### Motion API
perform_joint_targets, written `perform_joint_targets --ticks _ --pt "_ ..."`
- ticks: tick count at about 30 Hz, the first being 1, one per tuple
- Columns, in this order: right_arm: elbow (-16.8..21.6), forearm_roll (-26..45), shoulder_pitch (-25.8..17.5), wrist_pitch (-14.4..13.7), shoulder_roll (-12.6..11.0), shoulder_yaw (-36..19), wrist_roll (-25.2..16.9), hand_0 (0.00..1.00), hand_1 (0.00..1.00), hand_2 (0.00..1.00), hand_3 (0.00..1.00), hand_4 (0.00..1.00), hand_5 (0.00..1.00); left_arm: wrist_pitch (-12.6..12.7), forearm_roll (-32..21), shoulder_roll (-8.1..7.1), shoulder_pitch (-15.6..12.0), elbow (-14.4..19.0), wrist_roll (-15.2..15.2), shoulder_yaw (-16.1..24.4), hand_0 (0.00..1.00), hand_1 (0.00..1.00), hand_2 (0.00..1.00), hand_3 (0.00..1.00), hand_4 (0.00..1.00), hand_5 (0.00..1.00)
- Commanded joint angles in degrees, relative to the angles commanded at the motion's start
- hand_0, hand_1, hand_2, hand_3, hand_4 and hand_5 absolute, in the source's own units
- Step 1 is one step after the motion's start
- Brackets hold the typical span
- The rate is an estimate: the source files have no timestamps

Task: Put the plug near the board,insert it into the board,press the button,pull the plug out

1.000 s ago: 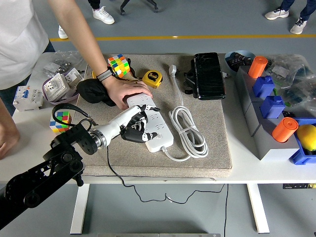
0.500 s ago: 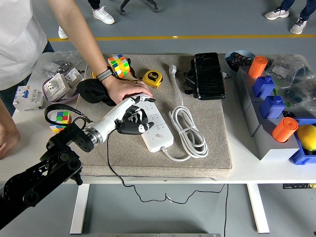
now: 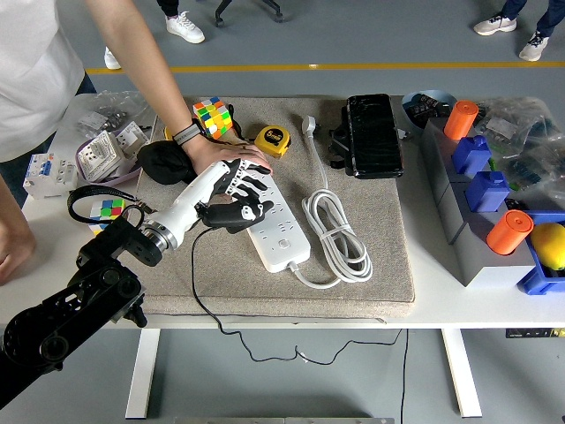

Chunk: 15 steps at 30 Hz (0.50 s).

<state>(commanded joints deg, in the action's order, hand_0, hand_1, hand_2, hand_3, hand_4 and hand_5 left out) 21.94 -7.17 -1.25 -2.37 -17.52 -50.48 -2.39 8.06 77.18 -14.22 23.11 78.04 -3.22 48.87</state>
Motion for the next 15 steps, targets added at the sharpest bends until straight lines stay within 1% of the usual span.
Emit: perform_joint_targets --ticks 4,5,10,11,15 --pt "0.0 0.0 -0.2 0.0 0.1 -0.1 0.0 0.595 0.646 0.577 0.491 0.773 0.491 0.0 0.3 0.18 -0.2 -0.3 0.6 0.0 0.760 0.747 0.741 0.740 0.877 0.258" --pt "0.0 0.1 -0.2 0.0 0.1 -0.1 0.0 0.595 0.646 0.576 0.491 0.773 0.491 0.0 0.1 0.23 -0.3 -0.4 0.9 -0.1 0.809 0.809 0.818 0.822 0.931 0.329" --pt "-0.1 0.2 -0.3 0.0 0.3 -0.3 -0.1 0.595 0.646 0.576 0.491 0.773 0.491 0.1 0.3 0.45 -0.4 -0.6 1.7 0.0 0.809 0.809 0.818 0.822 0.931 0.329" --pt "-0.1 0.2 -0.3 0.0 0.3 -0.3 -0.1 0.594 0.646 0.576 0.491 0.773 0.491 0.2 0.2 0.48 -0.4 -0.7 1.8 0.0 0.832 0.836 0.847 0.842 0.925 0.334" --pt "-0.1 0.2 -0.3 -0.1 0.3 -0.3 -0.1 0.594 0.646 0.576 0.491 0.773 0.491 0.3 0.2 0.64 -0.4 -0.8 2.0 0.2 0.832 0.836 0.847 0.842 0.925 0.334"
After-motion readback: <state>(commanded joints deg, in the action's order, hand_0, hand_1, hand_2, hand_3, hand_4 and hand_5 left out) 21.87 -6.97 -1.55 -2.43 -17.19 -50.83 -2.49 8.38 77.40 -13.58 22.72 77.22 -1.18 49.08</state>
